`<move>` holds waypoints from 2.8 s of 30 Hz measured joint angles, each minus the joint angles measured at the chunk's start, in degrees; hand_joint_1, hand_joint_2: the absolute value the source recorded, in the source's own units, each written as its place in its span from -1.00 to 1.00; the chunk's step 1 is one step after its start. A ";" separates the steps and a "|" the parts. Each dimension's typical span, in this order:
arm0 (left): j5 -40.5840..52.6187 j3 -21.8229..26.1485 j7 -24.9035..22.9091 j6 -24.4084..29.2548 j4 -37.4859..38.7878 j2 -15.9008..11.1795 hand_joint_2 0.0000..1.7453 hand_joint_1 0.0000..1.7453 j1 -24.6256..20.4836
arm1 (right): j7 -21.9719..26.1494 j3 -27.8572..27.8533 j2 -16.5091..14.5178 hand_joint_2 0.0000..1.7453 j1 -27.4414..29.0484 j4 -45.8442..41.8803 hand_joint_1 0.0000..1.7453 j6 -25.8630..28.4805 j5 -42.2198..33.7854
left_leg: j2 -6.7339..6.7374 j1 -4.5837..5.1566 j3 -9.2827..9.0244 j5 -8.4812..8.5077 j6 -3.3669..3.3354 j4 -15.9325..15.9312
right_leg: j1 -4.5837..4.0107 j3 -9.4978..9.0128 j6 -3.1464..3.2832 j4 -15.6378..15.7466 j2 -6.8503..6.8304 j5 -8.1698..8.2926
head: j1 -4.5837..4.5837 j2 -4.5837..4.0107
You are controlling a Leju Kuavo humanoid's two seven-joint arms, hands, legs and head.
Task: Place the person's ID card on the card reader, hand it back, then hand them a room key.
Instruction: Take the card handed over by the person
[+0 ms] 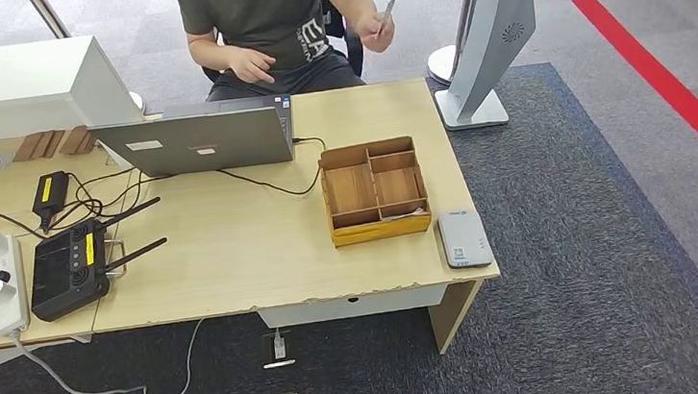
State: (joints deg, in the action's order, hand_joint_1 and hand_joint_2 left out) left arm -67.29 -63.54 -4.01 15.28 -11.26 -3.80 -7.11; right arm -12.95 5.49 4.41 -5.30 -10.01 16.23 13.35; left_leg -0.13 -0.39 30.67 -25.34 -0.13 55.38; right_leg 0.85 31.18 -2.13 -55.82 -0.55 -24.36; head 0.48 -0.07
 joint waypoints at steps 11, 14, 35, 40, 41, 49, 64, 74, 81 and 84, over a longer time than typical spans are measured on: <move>0.25 0.00 -0.08 -0.08 0.00 0.01 -1.00 -1.00 0.00 | 0.50 -0.01 -0.09 -1.00 0.00 -0.01 -1.00 0.52 -0.87 | 0.00 0.00 0.01 0.00 0.00 -0.01 | 0.00 -0.01 0.00 -0.01 0.00 0.00 | 0.00 0.00; 2.25 -0.18 -0.60 -1.00 0.00 0.02 -1.00 -1.00 0.00 | 4.20 -0.31 -1.53 -1.00 -0.72 -0.38 -1.00 3.65 -6.02 | 0.03 -0.05 0.11 0.02 0.03 -0.04 | -0.05 -0.01 0.03 -0.05 0.04 0.02 | 0.01 0.00; 0.28 -1.05 -0.39 0.26 0.00 -0.09 -1.00 -1.00 0.61 | -27.25 -22.67 4.60 1.00 16.14 -59.59 -1.00 5.63 10.73 | -0.42 0.11 -0.17 -0.26 0.04 -0.02 | 0.12 -0.40 -0.01 -0.02 -0.48 -0.35 | -0.01 0.00; 0.23 -0.94 0.28 0.25 0.00 -0.04 -1.00 -1.00 0.64 | -21.87 -38.27 5.32 1.00 12.07 -72.94 -1.00 -0.75 17.43 | -0.54 0.21 -0.24 -0.04 -0.20 0.06 | 0.20 -0.30 -0.17 0.02 -0.57 -0.31 | -0.07 0.00; 0.15 -0.93 0.39 0.25 0.00 -0.01 -1.00 -1.00 0.72 | -20.21 -39.84 5.52 1.00 12.60 -74.11 -1.00 3.35 16.19 | -0.62 0.20 -0.23 -0.03 -0.20 0.07 | 0.19 -0.35 -0.19 0.01 -0.62 -0.32 | -0.01 0.00; -0.60 -0.87 0.46 0.27 0.00 0.06 -1.00 -1.00 0.46 | -18.82 -43.65 6.36 1.00 18.08 -83.43 -1.00 19.40 16.33 | 0.03 0.19 -0.34 -0.31 -0.02 0.02 | 0.18 -0.27 -0.07 -0.08 0.08 -0.31 | 0.04 0.00; 6.55 -1.43 2.46 -6.51 0.02 -0.80 -1.00 -1.00 -0.89 | -4.19 -31.06 16.90 1.00 1.77 -95.62 -1.00 -15.42 4.59 | 0.29 0.20 0.14 0.14 -0.10 -0.07 | 0.27 0.04 -0.13 -0.21 0.32 0.11 | -0.03 0.00; 7.66 -2.76 2.07 -6.89 0.02 -1.59 -1.00 -1.00 -0.84 | 0.07 -5.48 24.32 1.00 -18.05 -84.58 -1.00 -7.19 7.75 | -0.65 0.18 0.43 0.51 -0.03 -0.04 | 0.18 0.21 -0.14 -0.25 -0.56 0.19 | -0.03 0.00; 7.67 -2.97 2.73 -6.77 0.02 -1.68 -1.00 -1.00 -0.79 | -0.32 5.92 24.71 1.00 -25.40 -80.06 -1.00 -7.15 16.30 | -0.58 0.17 0.58 0.51 -0.03 -0.05 | 0.17 0.37 -0.12 -0.25 -0.55 0.17 | -0.05 0.00; 7.68 -2.97 2.95 -6.69 0.01 -1.68 -1.00 -1.00 -0.79 | -0.23 10.10 24.38 1.00 -27.65 -77.80 -1.00 -7.14 22.62 | -0.60 0.17 0.58 0.51 -0.03 -0.05 | 0.17 0.36 -0.12 -0.25 -0.56 0.18 | -0.05 0.00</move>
State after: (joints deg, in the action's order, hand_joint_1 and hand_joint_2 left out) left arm -59.61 -66.51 -1.06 8.58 -11.25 -5.48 -7.90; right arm -13.18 15.58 28.79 -32.95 -87.81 9.10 35.97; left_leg -0.73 -0.22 31.25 -24.83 -0.16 55.33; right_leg 1.02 31.55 -2.26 -56.07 -1.10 -24.18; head 0.43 -0.07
